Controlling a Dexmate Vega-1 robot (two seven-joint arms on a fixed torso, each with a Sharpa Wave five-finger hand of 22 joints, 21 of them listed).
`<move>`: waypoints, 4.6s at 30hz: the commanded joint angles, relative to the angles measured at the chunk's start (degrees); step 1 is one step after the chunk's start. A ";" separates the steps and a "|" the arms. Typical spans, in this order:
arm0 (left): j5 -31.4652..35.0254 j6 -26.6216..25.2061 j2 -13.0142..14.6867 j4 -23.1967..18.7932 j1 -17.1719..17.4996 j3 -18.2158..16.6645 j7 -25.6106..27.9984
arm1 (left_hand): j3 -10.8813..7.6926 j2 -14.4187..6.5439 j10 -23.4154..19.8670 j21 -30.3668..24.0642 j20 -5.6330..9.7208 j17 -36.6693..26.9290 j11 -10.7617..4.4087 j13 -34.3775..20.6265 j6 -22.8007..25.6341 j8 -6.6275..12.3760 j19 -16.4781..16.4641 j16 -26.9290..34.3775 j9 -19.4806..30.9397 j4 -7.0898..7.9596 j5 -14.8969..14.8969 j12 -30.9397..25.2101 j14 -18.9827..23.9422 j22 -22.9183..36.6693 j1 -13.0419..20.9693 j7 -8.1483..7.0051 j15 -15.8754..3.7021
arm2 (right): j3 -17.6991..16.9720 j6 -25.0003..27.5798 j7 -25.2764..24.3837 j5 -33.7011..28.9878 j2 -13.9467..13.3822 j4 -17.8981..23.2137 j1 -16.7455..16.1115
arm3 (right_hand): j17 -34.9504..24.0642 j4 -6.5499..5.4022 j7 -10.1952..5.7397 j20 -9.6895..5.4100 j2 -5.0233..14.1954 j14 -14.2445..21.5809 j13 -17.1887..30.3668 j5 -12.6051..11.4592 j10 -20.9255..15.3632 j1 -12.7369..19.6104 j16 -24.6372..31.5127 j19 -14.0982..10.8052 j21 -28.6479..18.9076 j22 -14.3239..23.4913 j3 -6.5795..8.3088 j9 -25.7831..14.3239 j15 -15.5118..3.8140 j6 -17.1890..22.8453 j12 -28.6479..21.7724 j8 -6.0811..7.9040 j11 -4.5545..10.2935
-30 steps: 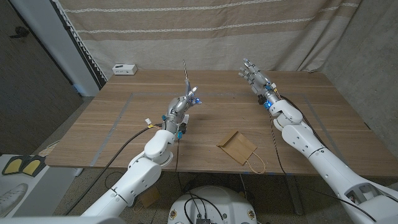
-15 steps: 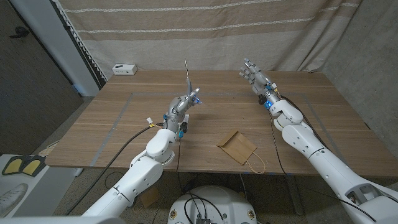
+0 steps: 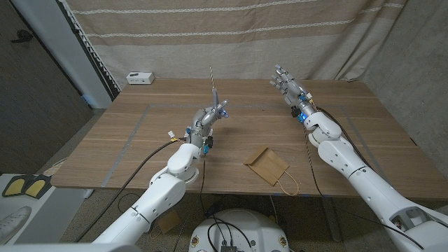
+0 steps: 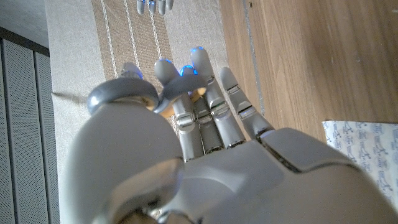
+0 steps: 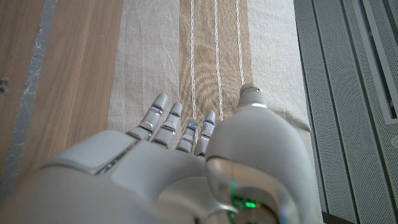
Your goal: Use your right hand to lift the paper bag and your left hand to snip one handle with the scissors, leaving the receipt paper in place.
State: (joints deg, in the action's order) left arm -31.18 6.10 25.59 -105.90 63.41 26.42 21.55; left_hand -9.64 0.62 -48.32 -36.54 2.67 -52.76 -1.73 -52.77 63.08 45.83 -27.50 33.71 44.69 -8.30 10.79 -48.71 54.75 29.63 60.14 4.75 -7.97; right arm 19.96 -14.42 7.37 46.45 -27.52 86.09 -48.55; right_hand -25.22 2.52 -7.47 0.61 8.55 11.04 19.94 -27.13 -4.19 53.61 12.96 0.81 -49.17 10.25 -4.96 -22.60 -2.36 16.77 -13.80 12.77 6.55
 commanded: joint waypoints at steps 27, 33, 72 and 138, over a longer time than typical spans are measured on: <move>-8.27 11.06 -2.64 8.14 -2.69 1.15 -16.80 | -2.14 -3.77 -13.32 -1.32 5.75 -1.35 -10.19 1.83 -10.42 0.25 2.50 -3.22 -0.43 0.72 0.26 -4.83 0.39 0.21 0.06 -12.70 -5.12 | 0.33 1.68 -2.25 -1.13 -1.09 2.18 -0.13 | 0.37 0.52 -0.29 0.77 0.16 -0.35 -0.18 -0.26 0.42 -0.16 0.43 0.02 0.59 0.19 -0.16 0.05 -4.61 0.00 -0.75 0.35 0.27; -10.28 11.45 -2.75 8.79 -2.99 1.15 -19.25 | -2.55 -3.82 -13.44 -1.55 5.93 -1.71 -10.19 1.83 -10.59 0.10 2.83 -3.73 -0.43 0.64 0.35 -4.74 0.11 0.28 -0.18 -13.07 -5.16 | 0.38 2.05 -2.75 -1.23 -1.16 2.39 -0.25 | 0.45 0.53 -0.28 0.77 0.19 -0.41 -0.20 -0.27 0.43 -0.18 0.43 0.03 0.70 0.20 -0.15 0.06 -4.57 -0.06 -0.78 0.34 0.24; -17.39 13.16 -3.74 12.83 -4.50 2.23 -32.79 | -16.34 -1.50 12.69 -2.98 4.01 11.35 -10.66 15.54 -12.71 -25.07 10.23 -23.11 -33.43 0.04 1.60 22.43 -15.66 -3.44 -10.70 -17.49 -4.86 | 0.28 2.63 -4.18 -1.58 -1.75 4.10 -1.29 | 0.92 0.66 -0.37 0.84 0.27 -0.56 -0.35 -0.31 0.60 -0.27 0.55 0.10 1.41 0.23 -0.12 0.09 -4.47 0.04 -0.94 0.46 0.22; -19.88 9.28 -4.26 11.56 -3.82 1.48 -29.44 | -15.33 3.99 -14.99 -18.91 5.49 -12.17 -10.40 -17.35 6.88 -30.88 11.06 0.67 -30.23 -0.70 0.34 -10.25 0.12 -9.14 -2.29 -16.24 -5.16 | 0.10 1.73 -6.29 -3.70 -2.02 5.49 -1.10 | 1.63 0.74 -0.38 1.11 0.34 -0.90 -0.57 -0.36 0.69 -0.61 0.70 0.11 2.51 0.27 -0.12 0.15 -4.30 0.12 -1.25 0.56 0.19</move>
State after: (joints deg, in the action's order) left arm -50.54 16.47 21.06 -93.96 59.48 28.05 -8.52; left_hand -25.40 4.56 -50.12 -55.18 2.16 -64.61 -0.38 -69.91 70.12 13.37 -15.94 33.73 12.26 -9.24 10.79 -58.30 54.45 20.50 57.27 -11.37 -7.71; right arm 20.38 -11.94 2.06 43.83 -29.14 90.80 -49.32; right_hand -23.63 2.98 -7.79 1.14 8.76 10.52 19.42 -27.12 -3.69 53.40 13.36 0.71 -46.80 10.25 -4.96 -22.33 -2.26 16.46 -14.67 13.06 6.68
